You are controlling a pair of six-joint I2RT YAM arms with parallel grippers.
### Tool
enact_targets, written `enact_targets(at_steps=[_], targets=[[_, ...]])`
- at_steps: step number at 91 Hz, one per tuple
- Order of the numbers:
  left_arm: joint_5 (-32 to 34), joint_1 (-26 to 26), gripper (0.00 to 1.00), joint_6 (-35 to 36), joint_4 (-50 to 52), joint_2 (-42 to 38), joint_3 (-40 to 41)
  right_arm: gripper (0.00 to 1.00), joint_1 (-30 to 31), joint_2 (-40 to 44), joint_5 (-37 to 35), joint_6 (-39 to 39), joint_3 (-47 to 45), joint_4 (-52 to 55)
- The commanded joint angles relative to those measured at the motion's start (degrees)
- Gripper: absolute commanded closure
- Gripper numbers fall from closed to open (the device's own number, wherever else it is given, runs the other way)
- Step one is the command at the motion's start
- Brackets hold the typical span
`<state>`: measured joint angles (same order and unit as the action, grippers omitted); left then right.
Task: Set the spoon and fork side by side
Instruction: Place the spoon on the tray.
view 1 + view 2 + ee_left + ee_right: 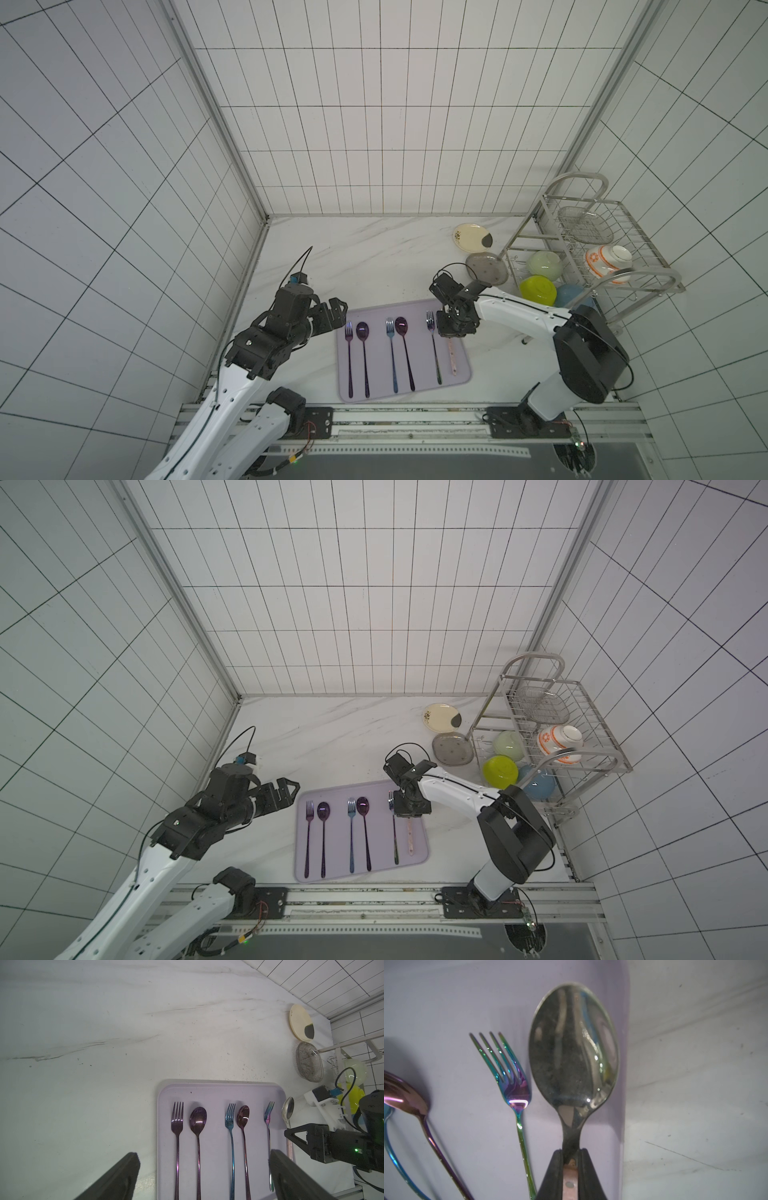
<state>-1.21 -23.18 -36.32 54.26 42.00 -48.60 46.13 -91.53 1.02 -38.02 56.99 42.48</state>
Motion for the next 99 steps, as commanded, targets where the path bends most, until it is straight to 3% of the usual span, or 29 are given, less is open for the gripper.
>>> enact_targets(at_steps=[1,38,99], targets=[[0.6,0.1,0.02,1.1,-0.3,-0.8,0.6,0.97,0.9,-1.5,-0.7,-2.9,-1.2,-2.8],[0.4,0.1,0.02,1.1,-0.7,-1.5,1.0,0.97,4.6,-1.7,-2.2,-5.7,-3.7,-3.1],[0.4,0.1,0.02,1.0,-0.8,-1.7,1.1,0.96,5.3,-2.7,-6.2,0.3,-3.3,-2.0]])
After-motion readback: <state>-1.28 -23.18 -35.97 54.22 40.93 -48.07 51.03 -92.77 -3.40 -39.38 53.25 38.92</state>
